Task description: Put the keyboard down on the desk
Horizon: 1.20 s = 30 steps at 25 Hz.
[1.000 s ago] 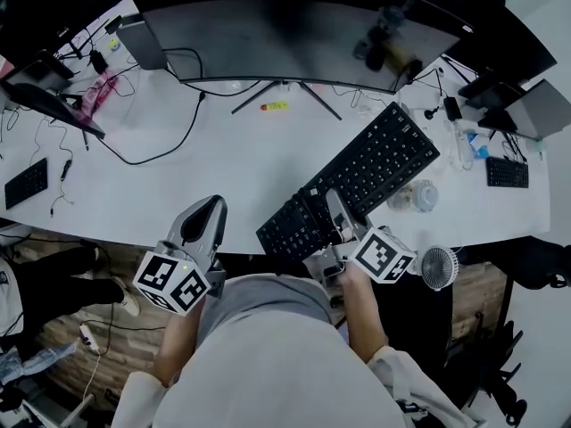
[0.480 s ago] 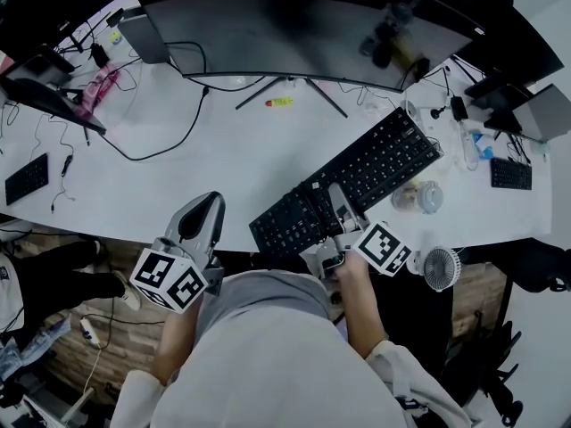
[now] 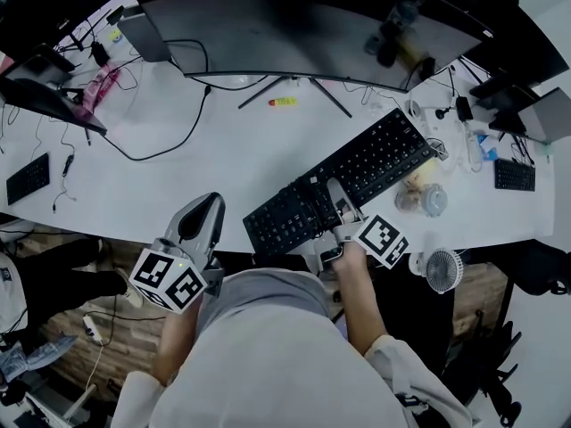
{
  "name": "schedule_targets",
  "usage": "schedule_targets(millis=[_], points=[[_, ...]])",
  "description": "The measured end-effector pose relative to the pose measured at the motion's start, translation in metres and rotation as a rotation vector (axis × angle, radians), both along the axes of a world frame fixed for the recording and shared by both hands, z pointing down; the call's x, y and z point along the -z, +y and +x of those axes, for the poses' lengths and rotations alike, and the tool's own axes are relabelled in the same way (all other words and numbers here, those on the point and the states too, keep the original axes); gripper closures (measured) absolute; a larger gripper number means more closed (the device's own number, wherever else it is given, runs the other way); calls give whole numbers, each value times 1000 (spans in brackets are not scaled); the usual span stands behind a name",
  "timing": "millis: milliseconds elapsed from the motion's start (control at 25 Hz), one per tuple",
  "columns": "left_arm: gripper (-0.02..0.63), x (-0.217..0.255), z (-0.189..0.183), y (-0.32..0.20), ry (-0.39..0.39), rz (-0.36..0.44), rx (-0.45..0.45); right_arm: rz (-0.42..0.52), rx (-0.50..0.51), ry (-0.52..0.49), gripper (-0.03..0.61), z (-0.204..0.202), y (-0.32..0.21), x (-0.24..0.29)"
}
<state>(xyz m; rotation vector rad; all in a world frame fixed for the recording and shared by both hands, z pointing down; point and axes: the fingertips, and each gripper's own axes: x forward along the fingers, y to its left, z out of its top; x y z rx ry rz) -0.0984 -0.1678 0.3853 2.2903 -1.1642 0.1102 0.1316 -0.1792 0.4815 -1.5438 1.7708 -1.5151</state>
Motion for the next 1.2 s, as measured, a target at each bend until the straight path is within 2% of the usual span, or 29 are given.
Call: schedule_targets(millis=[600,920,1200], points=[[614,-2,-6,-4,9,-24,9,-97,-68,-138,511,-4,-8,-39],[614,-3,-13,-4,16,-29,14,-147,-125,-239,511,-12,-9,-60],[614,-2,-17,-4,23,-36,8,-181,-189,-287,511,-17,-13,-72]])
